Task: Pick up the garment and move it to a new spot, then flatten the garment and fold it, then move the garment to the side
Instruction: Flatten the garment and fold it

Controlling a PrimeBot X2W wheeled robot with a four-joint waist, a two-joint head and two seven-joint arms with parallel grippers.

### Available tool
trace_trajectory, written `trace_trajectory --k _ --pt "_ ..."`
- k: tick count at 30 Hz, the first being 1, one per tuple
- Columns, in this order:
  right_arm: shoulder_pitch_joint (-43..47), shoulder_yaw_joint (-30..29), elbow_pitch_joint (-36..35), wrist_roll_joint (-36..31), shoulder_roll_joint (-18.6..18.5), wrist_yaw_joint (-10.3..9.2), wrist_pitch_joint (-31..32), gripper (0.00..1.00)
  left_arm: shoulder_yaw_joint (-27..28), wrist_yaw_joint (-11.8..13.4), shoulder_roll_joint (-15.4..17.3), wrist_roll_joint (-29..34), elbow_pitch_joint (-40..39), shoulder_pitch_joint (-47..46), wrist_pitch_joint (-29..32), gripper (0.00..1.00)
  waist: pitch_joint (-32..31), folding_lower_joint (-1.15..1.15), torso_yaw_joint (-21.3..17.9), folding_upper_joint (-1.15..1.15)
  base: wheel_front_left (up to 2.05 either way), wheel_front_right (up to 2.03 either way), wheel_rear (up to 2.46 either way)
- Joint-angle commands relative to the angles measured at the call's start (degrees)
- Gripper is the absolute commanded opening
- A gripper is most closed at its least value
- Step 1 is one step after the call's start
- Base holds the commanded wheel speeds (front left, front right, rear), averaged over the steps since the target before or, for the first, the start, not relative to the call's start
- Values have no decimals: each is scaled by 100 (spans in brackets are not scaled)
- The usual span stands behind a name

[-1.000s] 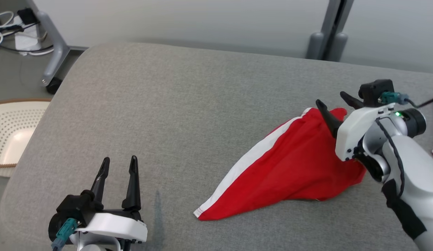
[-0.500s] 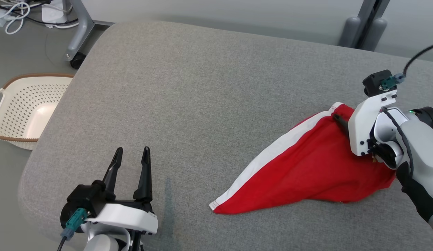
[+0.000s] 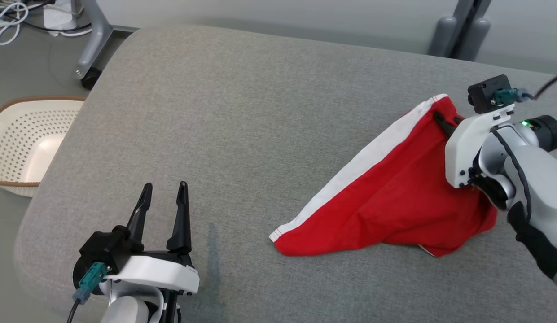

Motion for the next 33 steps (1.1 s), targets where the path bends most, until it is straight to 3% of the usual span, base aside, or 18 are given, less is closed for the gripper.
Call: trace_trajectory --k 1,8,13,25,33 --pt "152 34 -67 80 20 0 -368 0 70 14 20 59 5 66 -6 100 -97 0 -136 0 0 0 0" --pt "720 237 -472 -57 -105 0 -1773 0 313 -58 23 220 -2 266 -7 100 -364 0 -581 0 0 0 0" --pt "1192 145 -919 -157 -217 0 -2133 0 428 -120 23 285 6 379 -7 100 -498 0 -838 0 0 0 0" --pt "3881 -1391 -3645 -1494 -447 0 -2216 0 684 -272 22 400 -20 562 -7 100 -635 0 -1389 0 0 0 0" --pt "5226 -1928 -4026 -1807 -196 0 -2218 0 749 -334 22 482 28 616 -7 100 -715 0 -1558 0 0 0 0"
